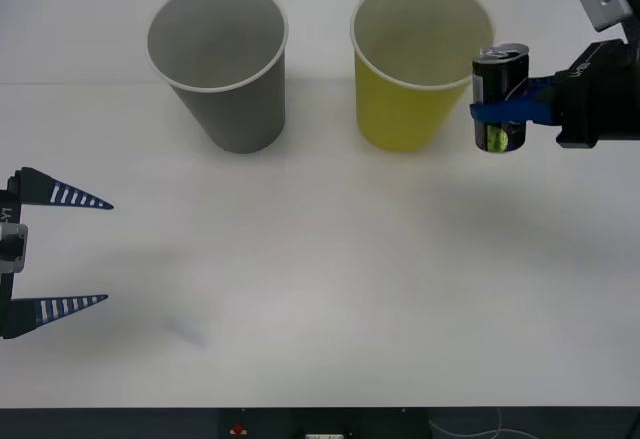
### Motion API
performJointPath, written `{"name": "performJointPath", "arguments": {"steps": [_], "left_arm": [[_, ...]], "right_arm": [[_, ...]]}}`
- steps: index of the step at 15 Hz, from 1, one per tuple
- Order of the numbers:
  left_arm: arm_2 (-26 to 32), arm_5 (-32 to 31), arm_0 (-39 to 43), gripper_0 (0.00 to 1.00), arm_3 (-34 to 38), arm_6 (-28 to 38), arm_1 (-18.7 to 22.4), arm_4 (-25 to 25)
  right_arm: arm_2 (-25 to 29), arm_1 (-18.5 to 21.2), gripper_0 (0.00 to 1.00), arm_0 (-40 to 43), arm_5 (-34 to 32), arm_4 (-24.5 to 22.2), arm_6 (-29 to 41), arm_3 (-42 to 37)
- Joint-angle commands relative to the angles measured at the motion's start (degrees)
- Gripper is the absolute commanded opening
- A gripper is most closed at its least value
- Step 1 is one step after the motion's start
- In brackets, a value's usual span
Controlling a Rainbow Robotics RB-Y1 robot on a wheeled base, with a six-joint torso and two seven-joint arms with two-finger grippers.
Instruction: Put the can into the green bin and the plastic bottle into the gray bin
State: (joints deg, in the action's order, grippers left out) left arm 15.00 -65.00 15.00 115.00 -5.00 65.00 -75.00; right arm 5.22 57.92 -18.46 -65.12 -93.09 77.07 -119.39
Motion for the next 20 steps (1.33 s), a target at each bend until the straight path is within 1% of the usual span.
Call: {"name": "performJointPath", "arguments": {"steps": [1,4,6,7,9,11,15,16,17,20], "left_arm": [[0.00,0.00,0.00,1.00,0.00,0.00,0.00,0.00],[0.00,0.00,0.00,1.00,0.00,0.00,0.00,0.00],[0.00,0.00,0.00,1.00,0.00,0.00,0.00,0.00],[0.00,0.00,0.00,1.00,0.00,0.00,0.00,0.00],[0.00,0.00,0.00,1.00,0.00,0.00,0.00,0.00],[0.00,0.00,0.00,1.00,0.00,0.00,0.00,0.00],[0.00,0.00,0.00,1.00,0.00,0.00,0.00,0.00],[0.00,0.00,0.00,1.00,0.00,0.00,0.00,0.00],[0.00,0.00,0.00,1.00,0.00,0.00,0.00,0.00],[0.00,0.00,0.00,1.00,0.00,0.00,0.00,0.00]], "right_arm": [[-0.03,-0.27,0.00,-7.38,-6.16,-1.92,2.04,4.52],[-0.47,-1.58,0.00,-15.11,-11.17,-2.54,2.04,11.55],[-3.19,-2.37,0.00,-20.65,-12.22,-3.59,1.95,16.38],[-5.22,-3.25,0.00,-23.55,-12.31,-5.70,2.04,18.76],[-7.59,-4.84,0.00,-26.89,-12.31,-8.86,2.04,22.10],[-9.87,-7.47,0.00,-30.23,-12.22,-12.73,2.04,25.79],[-13.83,-12.04,0.00,-36.03,-12.31,-18.71,2.04,32.82],[-14.88,-12.83,0.00,-37.35,-12.31,-20.03,2.04,34.23],[-16.11,-13.62,0.00,-38.76,-12.22,-20.64,2.04,36.42],[-17.96,-15.38,0.00,-41.04,-12.05,-22.14,1.95,39.59]]}}
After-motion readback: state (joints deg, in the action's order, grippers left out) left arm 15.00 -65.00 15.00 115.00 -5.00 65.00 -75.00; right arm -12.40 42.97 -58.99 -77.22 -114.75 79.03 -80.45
